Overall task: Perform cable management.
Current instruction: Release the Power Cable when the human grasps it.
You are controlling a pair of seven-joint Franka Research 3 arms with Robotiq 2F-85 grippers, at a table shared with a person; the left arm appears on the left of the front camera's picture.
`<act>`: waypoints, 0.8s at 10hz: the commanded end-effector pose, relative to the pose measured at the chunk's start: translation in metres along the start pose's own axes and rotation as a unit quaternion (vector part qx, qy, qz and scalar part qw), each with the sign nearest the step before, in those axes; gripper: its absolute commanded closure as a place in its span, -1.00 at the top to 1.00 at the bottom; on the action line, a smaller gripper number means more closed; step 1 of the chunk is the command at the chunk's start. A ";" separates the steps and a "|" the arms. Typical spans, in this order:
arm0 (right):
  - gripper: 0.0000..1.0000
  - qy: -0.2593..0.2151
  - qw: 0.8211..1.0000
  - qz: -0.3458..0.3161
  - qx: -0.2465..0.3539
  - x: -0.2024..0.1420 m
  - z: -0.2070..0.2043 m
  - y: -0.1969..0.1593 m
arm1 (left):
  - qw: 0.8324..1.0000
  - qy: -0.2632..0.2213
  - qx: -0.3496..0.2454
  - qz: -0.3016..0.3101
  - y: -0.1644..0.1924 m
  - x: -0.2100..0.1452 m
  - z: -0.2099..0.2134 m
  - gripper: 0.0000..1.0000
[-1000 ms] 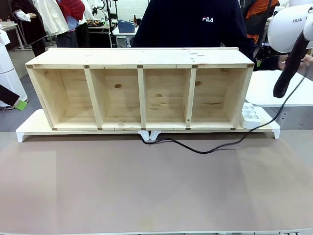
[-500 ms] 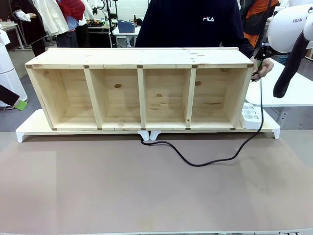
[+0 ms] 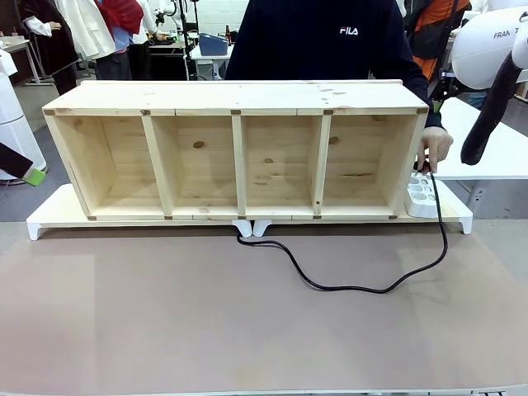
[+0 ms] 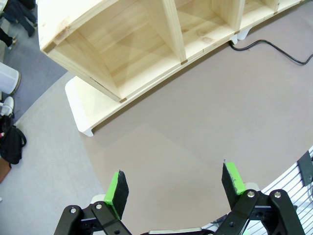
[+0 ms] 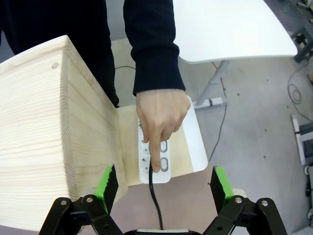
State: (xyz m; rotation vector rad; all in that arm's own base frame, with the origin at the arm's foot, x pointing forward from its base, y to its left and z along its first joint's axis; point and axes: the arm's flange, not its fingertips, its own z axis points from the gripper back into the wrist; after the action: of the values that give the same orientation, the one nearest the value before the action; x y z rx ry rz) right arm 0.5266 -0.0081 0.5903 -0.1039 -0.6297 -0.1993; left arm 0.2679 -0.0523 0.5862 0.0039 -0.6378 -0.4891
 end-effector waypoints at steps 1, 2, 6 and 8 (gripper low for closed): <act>0.95 0.001 1.000 0.000 0.000 0.000 -0.001 0.000 | 1.000 -0.002 -0.002 -0.001 0.000 0.001 0.000 1.00; 0.95 0.001 1.000 0.000 0.000 0.000 -0.001 0.000 | 1.000 -0.002 -0.002 -0.001 0.000 0.001 0.000 1.00; 0.95 0.001 1.000 0.000 0.000 0.000 -0.001 0.000 | 1.000 -0.002 -0.002 -0.001 0.000 0.001 0.000 1.00; 0.95 0.001 1.000 0.000 0.000 0.000 -0.001 0.000 | 1.000 -0.002 -0.002 -0.001 0.000 0.001 0.000 1.00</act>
State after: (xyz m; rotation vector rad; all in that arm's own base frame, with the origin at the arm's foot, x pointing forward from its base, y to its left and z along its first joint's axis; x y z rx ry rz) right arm 0.5266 -0.0081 0.5903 -0.1039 -0.6297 -0.1994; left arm 0.2679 -0.0523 0.5862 0.0039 -0.6378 -0.4891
